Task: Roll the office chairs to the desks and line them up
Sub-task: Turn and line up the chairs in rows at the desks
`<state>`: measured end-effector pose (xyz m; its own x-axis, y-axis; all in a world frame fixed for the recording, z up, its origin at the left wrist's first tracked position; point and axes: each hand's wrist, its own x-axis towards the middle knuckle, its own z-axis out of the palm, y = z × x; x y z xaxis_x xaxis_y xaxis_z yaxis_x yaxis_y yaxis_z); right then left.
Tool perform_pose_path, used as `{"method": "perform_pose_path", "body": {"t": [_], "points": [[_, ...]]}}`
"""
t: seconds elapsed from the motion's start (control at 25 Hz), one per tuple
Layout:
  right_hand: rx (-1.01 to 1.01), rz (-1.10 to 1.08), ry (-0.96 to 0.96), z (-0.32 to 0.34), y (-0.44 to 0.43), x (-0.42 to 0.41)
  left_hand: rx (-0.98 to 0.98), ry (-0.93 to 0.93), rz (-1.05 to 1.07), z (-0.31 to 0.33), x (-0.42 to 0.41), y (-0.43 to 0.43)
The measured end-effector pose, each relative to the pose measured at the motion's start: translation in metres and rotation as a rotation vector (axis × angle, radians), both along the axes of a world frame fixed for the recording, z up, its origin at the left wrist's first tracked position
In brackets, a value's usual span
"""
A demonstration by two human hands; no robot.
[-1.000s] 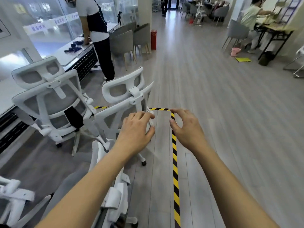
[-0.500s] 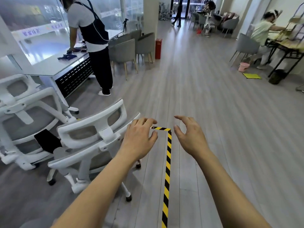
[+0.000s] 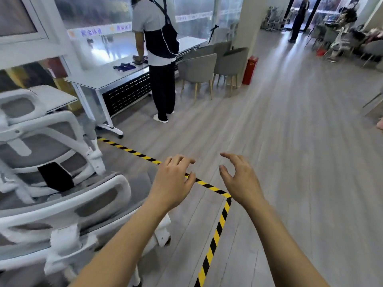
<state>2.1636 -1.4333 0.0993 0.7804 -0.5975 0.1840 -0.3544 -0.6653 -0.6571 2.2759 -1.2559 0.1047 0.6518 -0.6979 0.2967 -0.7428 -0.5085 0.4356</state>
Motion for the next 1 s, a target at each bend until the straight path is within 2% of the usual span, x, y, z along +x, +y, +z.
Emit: {"method": "perform_pose_path", "body": {"t": [0.16, 0.4, 0.76, 1.0], "points": [[0.030, 0.179, -0.006, 0.000, -0.067, 0.093, 0.002, 0.029, 0.207, -0.007, 0.055, -0.043], [0.015, 0.465, 0.017, -0.009, -0.096, 0.249, 0.008, 0.010, 0.478, -0.019, 0.158, -0.064], [-0.032, 0.790, 0.039, -0.021, -0.081, 0.470, -0.114, 0.054, 0.813, -0.033, 0.329, -0.066], [-0.047, 1.038, 0.102, -0.040, -0.039, 0.604, -0.041, 0.077, 1.065, -0.052, 0.412, -0.014]]}}
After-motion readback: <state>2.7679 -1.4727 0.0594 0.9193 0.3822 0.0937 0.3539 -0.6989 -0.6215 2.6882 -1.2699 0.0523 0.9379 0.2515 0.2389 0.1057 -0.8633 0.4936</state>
